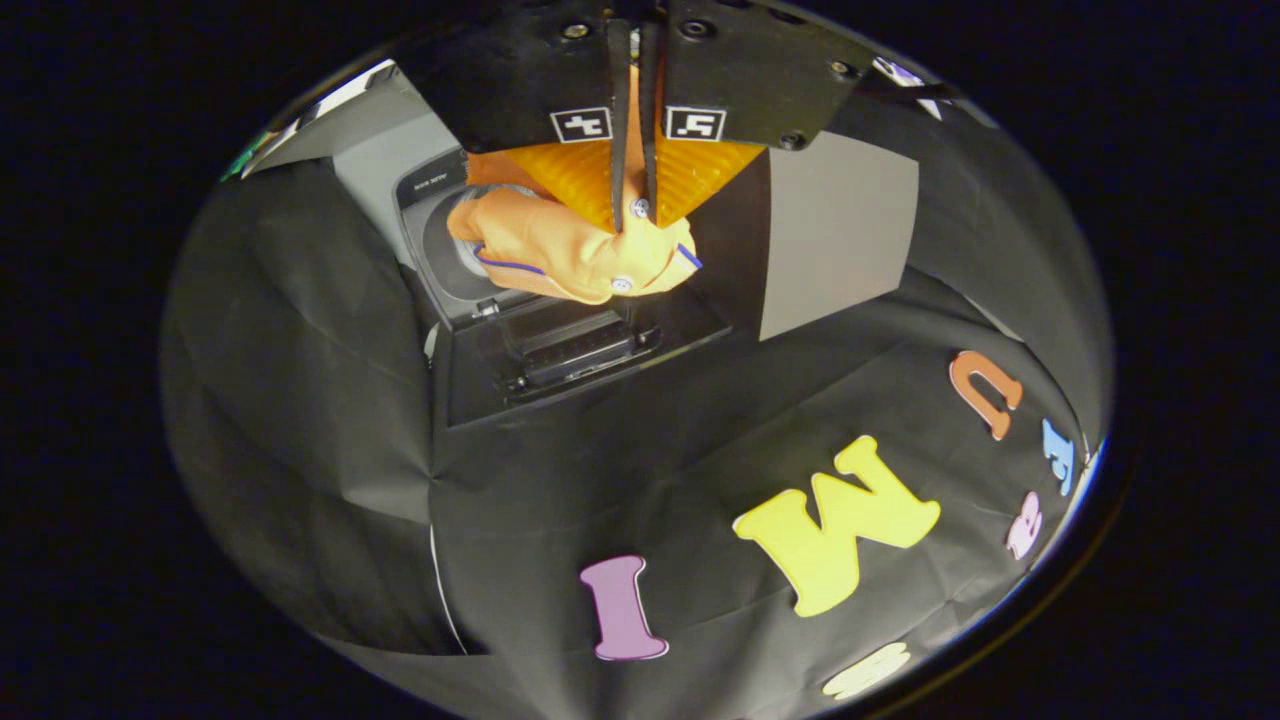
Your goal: Put the clothes into the washing machine and then close the washing machine lid.
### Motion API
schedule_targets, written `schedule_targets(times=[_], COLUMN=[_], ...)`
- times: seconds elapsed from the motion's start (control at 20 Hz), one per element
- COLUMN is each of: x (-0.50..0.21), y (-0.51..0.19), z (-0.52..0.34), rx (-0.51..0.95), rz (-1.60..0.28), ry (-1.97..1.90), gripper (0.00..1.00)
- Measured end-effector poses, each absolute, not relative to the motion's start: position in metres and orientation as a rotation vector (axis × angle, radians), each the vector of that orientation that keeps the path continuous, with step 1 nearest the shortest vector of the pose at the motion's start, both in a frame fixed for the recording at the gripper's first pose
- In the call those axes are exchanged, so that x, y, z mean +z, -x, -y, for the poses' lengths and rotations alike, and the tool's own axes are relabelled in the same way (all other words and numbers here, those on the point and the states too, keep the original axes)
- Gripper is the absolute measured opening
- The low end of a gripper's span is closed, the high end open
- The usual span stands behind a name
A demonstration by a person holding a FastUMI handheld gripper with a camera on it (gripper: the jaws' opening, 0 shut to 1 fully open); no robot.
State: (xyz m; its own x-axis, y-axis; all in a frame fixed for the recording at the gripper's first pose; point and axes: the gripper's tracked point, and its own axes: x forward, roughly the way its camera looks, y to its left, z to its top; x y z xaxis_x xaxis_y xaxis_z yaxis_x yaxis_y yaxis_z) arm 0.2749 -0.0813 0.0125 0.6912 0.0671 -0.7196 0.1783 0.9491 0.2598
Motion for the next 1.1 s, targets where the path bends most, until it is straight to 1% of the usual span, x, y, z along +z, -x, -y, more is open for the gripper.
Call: schedule_targets(times=[0.15, 0.5, 0.75, 1.1], x=[-0.014, -0.066, -0.104, -0.13], y=[-0.283, -0.29, -0.305, -0.329], z=[0.089, 0.092, 0.096, 0.107], rx=[-0.068, -0.026, -0.05, -0.09], rz=[-0.832, -0.889, -0.908, -0.931], ry=[-0.326, -0.347, -0.297, -0.319], gripper=[0.07, 0.07, 0.07, 0.07])
